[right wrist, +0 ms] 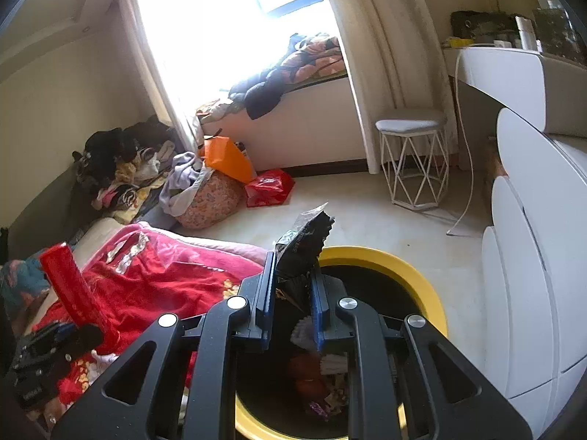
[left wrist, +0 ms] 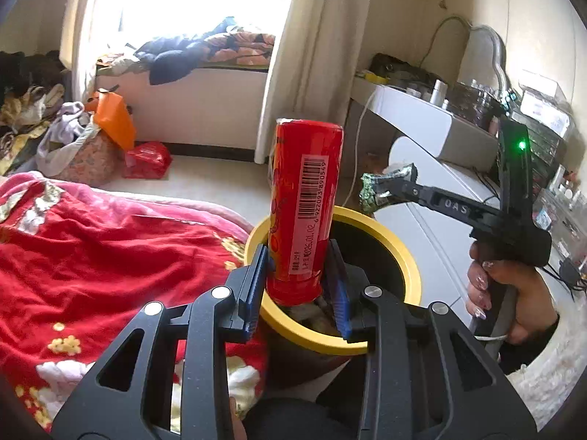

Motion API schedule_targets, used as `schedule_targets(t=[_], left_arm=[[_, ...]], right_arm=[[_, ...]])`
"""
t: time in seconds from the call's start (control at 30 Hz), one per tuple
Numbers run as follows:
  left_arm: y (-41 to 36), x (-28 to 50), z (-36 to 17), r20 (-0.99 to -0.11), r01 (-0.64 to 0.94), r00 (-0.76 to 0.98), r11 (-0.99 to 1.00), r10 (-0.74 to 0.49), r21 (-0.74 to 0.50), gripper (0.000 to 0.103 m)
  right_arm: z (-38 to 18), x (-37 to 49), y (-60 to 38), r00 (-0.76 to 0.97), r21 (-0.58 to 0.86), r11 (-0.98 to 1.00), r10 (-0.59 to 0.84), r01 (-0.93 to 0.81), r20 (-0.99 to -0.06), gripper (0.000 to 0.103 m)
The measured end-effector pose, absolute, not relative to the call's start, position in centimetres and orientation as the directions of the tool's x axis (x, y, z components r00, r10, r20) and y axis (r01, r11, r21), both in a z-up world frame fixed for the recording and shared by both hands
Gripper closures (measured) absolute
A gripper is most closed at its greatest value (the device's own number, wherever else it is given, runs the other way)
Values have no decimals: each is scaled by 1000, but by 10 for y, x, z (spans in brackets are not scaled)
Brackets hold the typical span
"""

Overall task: Collect trash
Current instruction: 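Carry the red can and foil wrapper with both tools over the yellow bin, then open both tools to drop the can and wrapper into the yellow bin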

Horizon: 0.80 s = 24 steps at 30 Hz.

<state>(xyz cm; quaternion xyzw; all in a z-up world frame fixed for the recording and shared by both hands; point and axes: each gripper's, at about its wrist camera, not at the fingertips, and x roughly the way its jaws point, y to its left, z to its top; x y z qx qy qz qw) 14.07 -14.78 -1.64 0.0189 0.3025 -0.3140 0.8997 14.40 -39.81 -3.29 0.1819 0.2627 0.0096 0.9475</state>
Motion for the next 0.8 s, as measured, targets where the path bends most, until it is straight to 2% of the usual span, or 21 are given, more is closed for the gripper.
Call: schedule_targets(t=[0.8], left_arm=[[-225,164,-85,-695,638,463,751,-550,-170,77]], right_arm=[[-72,154,-436,817,380,907,74,183,-571,87]])
